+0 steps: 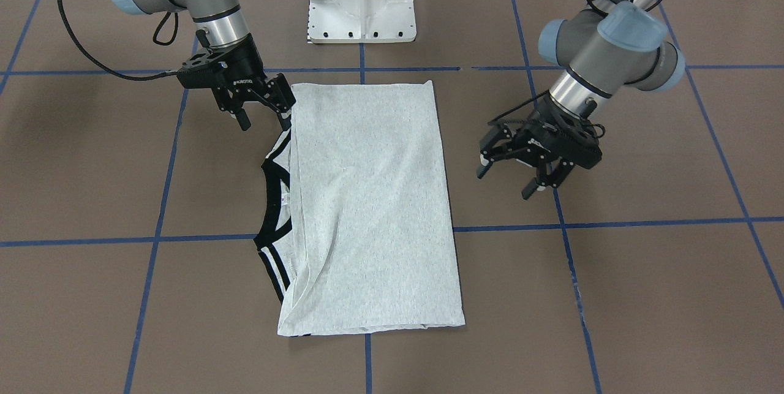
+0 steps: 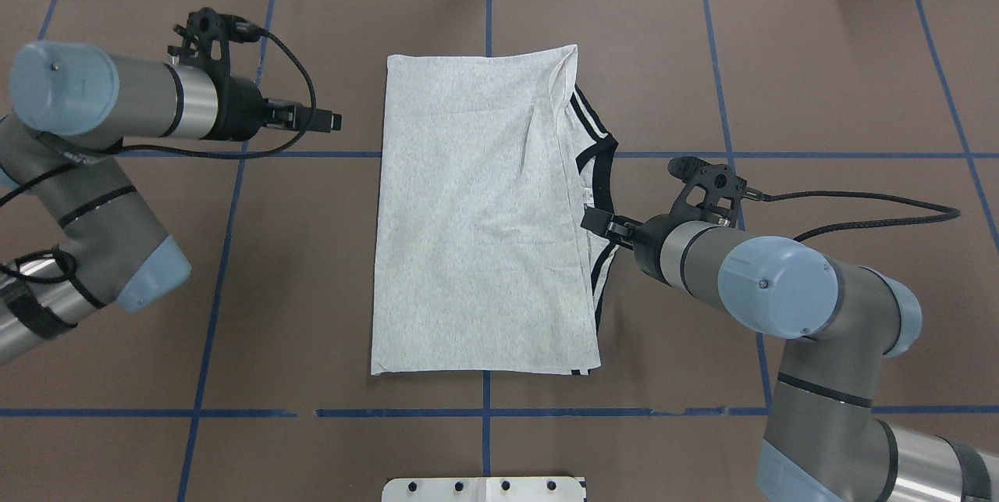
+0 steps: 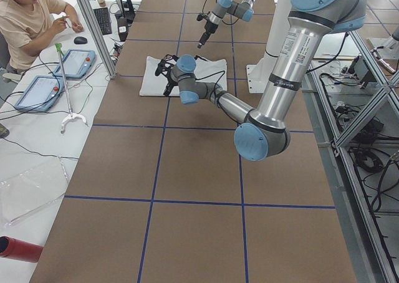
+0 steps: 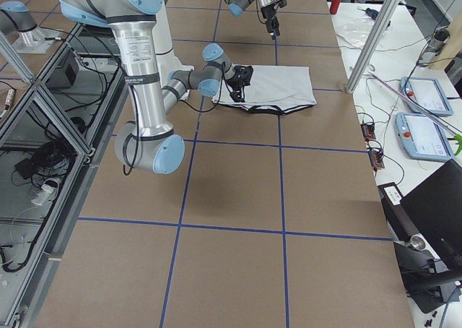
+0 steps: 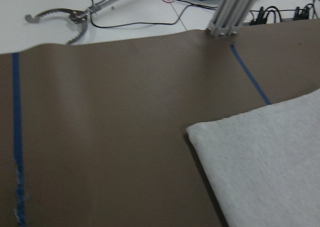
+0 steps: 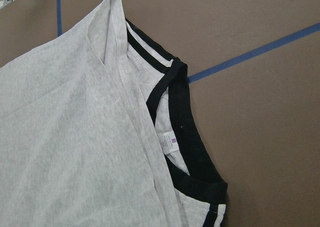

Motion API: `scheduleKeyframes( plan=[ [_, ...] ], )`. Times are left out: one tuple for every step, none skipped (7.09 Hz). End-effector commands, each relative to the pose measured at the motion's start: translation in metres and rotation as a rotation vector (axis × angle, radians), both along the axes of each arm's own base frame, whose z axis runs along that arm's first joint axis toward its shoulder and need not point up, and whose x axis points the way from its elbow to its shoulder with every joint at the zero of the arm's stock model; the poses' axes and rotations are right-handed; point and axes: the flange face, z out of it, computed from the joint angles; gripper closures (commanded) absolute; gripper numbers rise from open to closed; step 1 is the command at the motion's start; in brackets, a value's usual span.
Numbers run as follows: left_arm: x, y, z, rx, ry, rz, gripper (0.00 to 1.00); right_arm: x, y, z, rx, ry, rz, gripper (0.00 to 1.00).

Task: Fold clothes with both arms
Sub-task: 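Move the left gripper down to the shirt's edge nearest the robot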

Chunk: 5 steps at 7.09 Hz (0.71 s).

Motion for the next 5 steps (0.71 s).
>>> scheduleKeyframes(
  plan=[
    [0.010, 0.097, 0.007, -0.223, 0.096, 0.039, 0.00, 0.023, 0.010, -0.008, -0.001, -0.008, -0.002, 0.00],
    [0.043, 0.138, 0.014, -0.342, 0.124, -0.006, 0.01, 0.022, 0.011, -0.007, -0.001, -0.006, -0.002, 0.00],
    [0.071, 0.169, 0.018, -0.413, 0.129, -0.010, 0.13, 0.022, 0.011, -0.007, 0.000, -0.006, 0.000, 0.00],
    [0.088, 0.189, 0.023, -0.492, 0.133, -0.004, 0.24, 0.022, 0.010, -0.007, 0.001, -0.006, 0.001, 0.00],
    [0.100, 0.206, 0.024, -0.507, 0.132, 0.007, 0.25, 0.022, 0.010, -0.007, 0.000, -0.007, 0.002, 0.00]
  ],
)
